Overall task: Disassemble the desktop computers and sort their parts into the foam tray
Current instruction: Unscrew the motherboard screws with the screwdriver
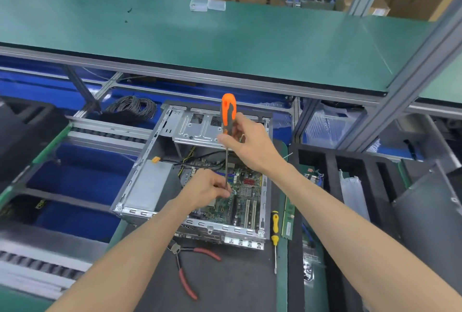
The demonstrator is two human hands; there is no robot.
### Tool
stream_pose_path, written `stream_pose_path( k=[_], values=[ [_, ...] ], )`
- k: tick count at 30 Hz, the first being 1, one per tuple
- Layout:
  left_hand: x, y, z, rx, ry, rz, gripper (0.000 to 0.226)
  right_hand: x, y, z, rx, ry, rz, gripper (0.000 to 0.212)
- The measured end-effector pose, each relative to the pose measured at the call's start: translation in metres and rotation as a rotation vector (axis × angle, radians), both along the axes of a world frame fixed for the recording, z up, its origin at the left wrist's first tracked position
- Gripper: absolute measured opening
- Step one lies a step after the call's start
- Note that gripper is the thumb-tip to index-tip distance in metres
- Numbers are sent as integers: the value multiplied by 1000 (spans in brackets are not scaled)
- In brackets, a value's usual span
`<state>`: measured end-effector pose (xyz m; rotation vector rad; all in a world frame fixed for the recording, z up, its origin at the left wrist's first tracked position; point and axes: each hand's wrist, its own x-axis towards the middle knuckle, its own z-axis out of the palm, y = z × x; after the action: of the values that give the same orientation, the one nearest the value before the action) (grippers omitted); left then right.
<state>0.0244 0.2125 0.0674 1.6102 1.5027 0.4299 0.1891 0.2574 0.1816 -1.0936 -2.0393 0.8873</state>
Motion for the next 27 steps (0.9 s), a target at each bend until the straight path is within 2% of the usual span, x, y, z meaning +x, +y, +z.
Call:
stream_pose_path(
  k=[3, 8, 12, 17, 27],
  values=[
    [2, -1, 0, 8, 61, 24, 13, -5, 7, 11, 75, 9, 37, 27],
    [-2, -1, 6, 9, 162, 63, 31, -15, 24, 23, 151, -1, 180, 33],
    [-7, -4, 13, -13, 237, 97, 5, -20, 37, 31, 220, -22, 327, 33],
    [-7, -14, 18, -38, 307, 102, 12, -19, 41, 34, 178, 45, 582, 46],
    [16, -36, 27, -167, 409, 148, 23, -14, 30, 32, 271, 27, 871, 33]
  ],
)
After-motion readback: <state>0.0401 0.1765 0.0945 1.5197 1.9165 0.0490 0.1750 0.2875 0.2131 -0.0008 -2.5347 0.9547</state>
